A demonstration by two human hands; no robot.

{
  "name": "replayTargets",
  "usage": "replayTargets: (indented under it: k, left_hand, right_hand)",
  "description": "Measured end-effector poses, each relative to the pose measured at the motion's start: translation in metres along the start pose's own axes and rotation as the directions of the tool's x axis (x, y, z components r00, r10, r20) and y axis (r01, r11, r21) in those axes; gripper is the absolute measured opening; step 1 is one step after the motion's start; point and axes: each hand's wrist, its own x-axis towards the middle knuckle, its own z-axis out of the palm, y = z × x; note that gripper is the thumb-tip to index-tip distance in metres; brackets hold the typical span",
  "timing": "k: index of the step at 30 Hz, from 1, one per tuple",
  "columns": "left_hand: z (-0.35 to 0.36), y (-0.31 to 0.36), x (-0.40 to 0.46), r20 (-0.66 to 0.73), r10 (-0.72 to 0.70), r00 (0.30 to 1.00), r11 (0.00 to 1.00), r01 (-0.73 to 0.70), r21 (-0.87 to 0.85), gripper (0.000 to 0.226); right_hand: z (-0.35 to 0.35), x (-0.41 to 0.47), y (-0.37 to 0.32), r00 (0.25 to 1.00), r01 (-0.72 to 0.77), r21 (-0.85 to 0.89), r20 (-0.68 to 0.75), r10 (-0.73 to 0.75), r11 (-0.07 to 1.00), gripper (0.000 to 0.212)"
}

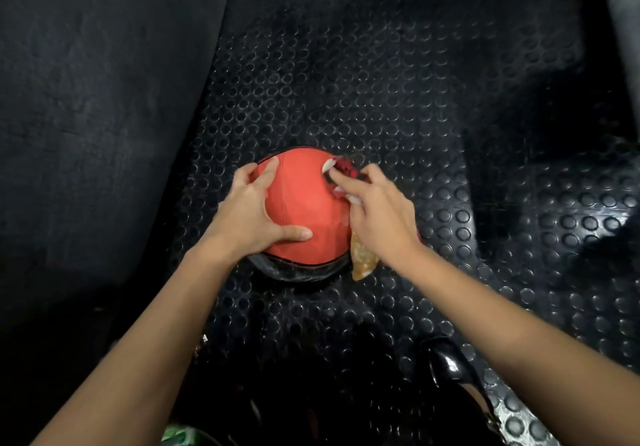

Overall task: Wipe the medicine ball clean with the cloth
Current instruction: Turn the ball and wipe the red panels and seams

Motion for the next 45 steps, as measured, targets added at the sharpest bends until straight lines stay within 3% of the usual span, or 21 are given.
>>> replayTargets:
  k: [3,7,9,13,17,22,26,32,36,41,45]
  left_hand:
    - [0.000,-0.003,-0.002,-0.002,0.016,1.000,1.000,-0.016,-0.012,0.124]
    - [0.002,-0.001,-0.002,0.003,0.013,1.000,1.000,-0.013,0.009,0.123]
    - [0.002,0.001,-0.003,-0.003,0.006,1.000,1.000,-0.006,-0.002,0.123]
    - [0.001,0.000,-0.004,-0.010,0.000,1.000,1.000,0.000,-0.020,0.123]
    - [0.004,-0.002,-0.005,-0.012,0.009,1.000,1.000,-0.009,-0.012,0.123]
    - [0.002,-0.004,-0.006,-0.020,0.000,1.000,0.999,-0.001,-0.033,0.124]
    - [0.003,-0.002,-0.006,-0.019,0.014,1.000,1.000,-0.014,-0.015,0.123]
    - [0.000,-0.002,-0.003,-0.030,-0.009,1.000,1.000,0.008,-0.024,0.122]
    - [0.003,0.001,-0.003,-0.028,-0.011,1.000,1.000,0.011,-0.009,0.122]
    - [0.002,-0.003,-0.003,-0.032,-0.035,0.999,0.999,0.034,-0.027,0.123]
    - [0.003,0.001,-0.003,-0.033,-0.028,0.999,1.000,0.028,-0.003,0.123]
  right_hand:
    - [-0.006,-0.002,-0.004,0.995,0.099,-0.052,0.010,-0.099,0.994,0.046]
    - [-0.005,0.047,0.013,0.986,-0.119,-0.017,0.111,0.120,0.993,0.044]
    - [-0.004,0.052,0.013,0.975,-0.166,0.019,0.151,0.162,0.986,0.044]
    - [-0.007,0.025,0.005,0.996,-0.009,-0.007,0.085,0.010,1.000,0.044]
    - [-0.005,0.043,0.020,0.970,-0.186,0.032,0.163,0.179,0.982,0.046]
    - [-0.004,0.020,0.012,0.991,-0.083,0.077,0.115,0.074,0.994,0.046]
    - [-0.002,0.035,0.027,0.968,-0.211,0.088,0.154,0.196,0.973,0.049]
    - [-0.002,0.018,0.020,0.988,-0.115,0.088,0.112,0.105,0.989,0.045]
    - [0.004,0.025,0.031,0.966,-0.245,0.084,0.104,0.236,0.966,0.045]
    - [0.006,0.005,0.022,0.989,-0.146,0.120,0.055,0.140,0.982,0.045]
    - [0.008,0.013,0.032,0.963,-0.270,0.132,0.057,0.265,0.954,0.042]
